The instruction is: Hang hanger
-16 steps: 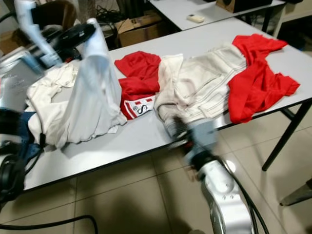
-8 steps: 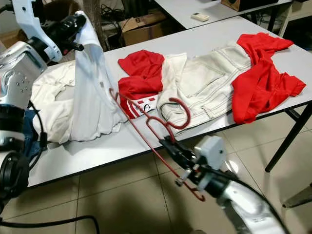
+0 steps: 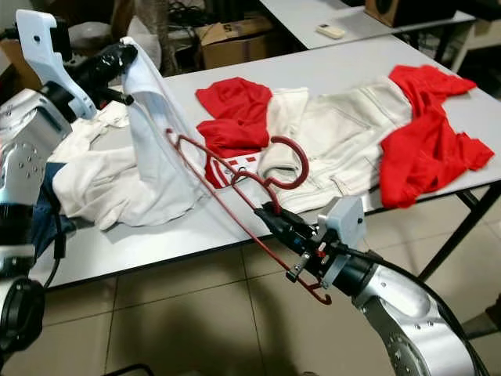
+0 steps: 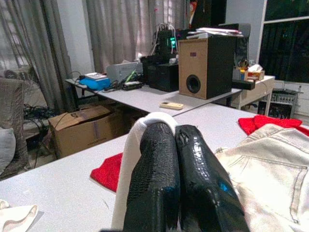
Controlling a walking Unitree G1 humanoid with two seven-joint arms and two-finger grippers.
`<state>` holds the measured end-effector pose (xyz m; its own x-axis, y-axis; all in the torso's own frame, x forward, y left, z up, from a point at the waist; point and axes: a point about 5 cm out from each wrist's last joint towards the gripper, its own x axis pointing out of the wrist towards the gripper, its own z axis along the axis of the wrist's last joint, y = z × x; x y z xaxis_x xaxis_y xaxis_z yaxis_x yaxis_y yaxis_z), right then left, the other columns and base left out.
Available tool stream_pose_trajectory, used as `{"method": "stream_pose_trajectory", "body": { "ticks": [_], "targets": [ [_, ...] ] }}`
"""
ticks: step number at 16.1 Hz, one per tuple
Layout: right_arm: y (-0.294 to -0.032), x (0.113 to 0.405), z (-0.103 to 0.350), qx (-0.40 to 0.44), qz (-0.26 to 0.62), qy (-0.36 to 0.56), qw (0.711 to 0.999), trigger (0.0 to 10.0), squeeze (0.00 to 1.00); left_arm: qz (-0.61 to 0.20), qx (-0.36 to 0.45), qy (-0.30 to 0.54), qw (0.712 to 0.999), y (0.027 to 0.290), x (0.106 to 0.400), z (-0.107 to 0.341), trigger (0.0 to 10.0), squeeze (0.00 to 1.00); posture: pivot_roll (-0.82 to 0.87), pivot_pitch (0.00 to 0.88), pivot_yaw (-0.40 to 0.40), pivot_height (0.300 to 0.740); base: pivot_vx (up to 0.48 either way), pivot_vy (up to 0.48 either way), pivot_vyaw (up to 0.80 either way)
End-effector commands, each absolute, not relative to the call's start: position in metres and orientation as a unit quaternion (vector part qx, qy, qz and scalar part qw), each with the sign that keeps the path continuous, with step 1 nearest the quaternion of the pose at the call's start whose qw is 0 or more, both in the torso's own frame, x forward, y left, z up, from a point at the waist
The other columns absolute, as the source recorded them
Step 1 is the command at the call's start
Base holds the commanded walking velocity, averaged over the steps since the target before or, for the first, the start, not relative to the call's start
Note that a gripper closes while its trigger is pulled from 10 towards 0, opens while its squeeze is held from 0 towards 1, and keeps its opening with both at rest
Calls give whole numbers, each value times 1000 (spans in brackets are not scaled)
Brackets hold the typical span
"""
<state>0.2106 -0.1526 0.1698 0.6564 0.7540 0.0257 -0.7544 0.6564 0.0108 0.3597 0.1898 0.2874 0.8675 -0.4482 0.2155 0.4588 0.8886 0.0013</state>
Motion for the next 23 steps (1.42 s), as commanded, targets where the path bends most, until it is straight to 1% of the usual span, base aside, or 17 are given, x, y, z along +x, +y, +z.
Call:
{"method": "stream_pose_trajectory", "body": {
  "ticks": [1, 3, 5, 9, 12, 14, 17, 21, 23],
  "targets": [
    [-148, 214, 168, 15, 430, 2, 902, 10000, 0, -237, -26, -106, 965, 187, 355, 289, 0, 0, -63, 0, 98, 740, 0, 0, 0],
    [-148, 224, 162, 1, 411, 28, 911, 10000, 0, -253, -25, -105, 961, 180, 348, 291, 0, 0, -57, 0, 82, 740, 0, 0, 0],
    [-145, 229, 161, 4, 405, 36, 914, 10000, 0, -251, -22, -103, 962, 182, 341, 293, 0, 0, -48, 0, 66, 740, 0, 0, 0],
    [-138, 226, 165, 23, 426, 27, 904, 10000, 0, -218, -10, -94, 971, 194, 338, 291, 0, 0, -45, 0, 61, 740, 0, 0, 0],
    [-138, 225, 174, 34, 435, 5, 900, 10000, 0, -205, 5, -84, 975, 195, 338, 286, 0, 0, -47, 0, 62, 740, 0, 0, 0],
    [-142, 224, 181, 38, 429, -20, 902, 10000, 0, -194, 8, -83, 977, 196, 340, 285, 0, 0, -55, 0, 71, 740, 0, 0, 0],
    [-148, 221, 184, 37, 428, -26, 903, 10000, 0, -178, 13, -82, 981, 200, 342, 285, 0, 0, -56, 0, 72, 740, 0, 0, 0],
    [-152, 217, 185, 40, 431, -26, 901, 10000, 0, -175, 18, -81, 981, 204, 342, 285, 0, 0, -55, 0, 71, 740, 0, 0, 0],
    [-149, 223, 176, 29, 422, 0, 906, 10000, 0, -202, 7, -86, 976, 193, 339, 290, 0, 0, -50, 0, 66, 740, 0, 0, 0]
  ]
}}
